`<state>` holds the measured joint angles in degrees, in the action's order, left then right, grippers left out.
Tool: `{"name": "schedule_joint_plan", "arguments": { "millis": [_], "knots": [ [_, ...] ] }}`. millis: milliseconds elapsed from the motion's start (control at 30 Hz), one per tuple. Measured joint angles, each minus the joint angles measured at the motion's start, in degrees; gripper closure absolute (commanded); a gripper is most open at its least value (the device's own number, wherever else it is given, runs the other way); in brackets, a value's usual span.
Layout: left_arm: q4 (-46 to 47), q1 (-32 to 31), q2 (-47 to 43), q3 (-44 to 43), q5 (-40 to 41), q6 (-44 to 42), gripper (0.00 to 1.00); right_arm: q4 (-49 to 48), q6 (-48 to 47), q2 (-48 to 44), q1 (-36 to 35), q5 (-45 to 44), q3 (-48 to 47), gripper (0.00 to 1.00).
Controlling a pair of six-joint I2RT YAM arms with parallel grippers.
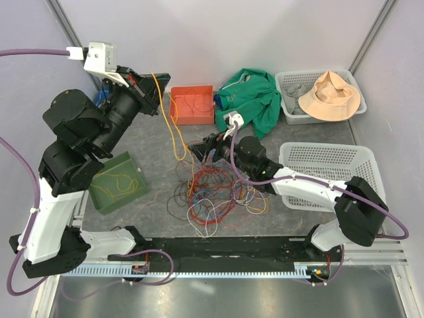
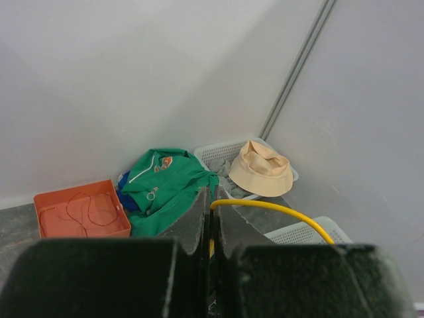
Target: Untangle the cables
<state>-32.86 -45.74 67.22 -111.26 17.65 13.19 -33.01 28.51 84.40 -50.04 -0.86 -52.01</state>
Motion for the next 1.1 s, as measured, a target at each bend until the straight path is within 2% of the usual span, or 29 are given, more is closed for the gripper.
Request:
{"name": "schedule_joint_plan", "arguments": {
  "millis": [333, 500, 667, 900, 1100],
  "knots": [
    [-0.02, 0.00, 0.13, 0.35, -0.11, 0.28, 0.98, -3.10, 0.83, 0.00, 0.00, 5.64, -0.61, 0.13],
    [0.00, 0.00, -0.09, 1.03, -0.13, 0.28, 0.98, -0.57, 0.42, -2.12, -0.17, 1.31, 0.04, 0.11],
    [0.00, 0.00, -0.26, 1.51, -0.13, 0.28, 0.98, -0.59, -0.96, -8.39, -0.11, -0.22, 3.52, 0.12],
    [-0.02, 0.00, -0.26, 1.51, -0.22, 0.28, 0.98, -3.58, -1.90, -14.53, -0.13, 3.98, 5.40, 0.12],
    [-0.02, 0.00, -0.22, 1.51, -1.31, 0.50, 0.98, -4.00, -3.17, -13.05, -1.11, 9.01, 5.29, 0.13]
  ]
}}
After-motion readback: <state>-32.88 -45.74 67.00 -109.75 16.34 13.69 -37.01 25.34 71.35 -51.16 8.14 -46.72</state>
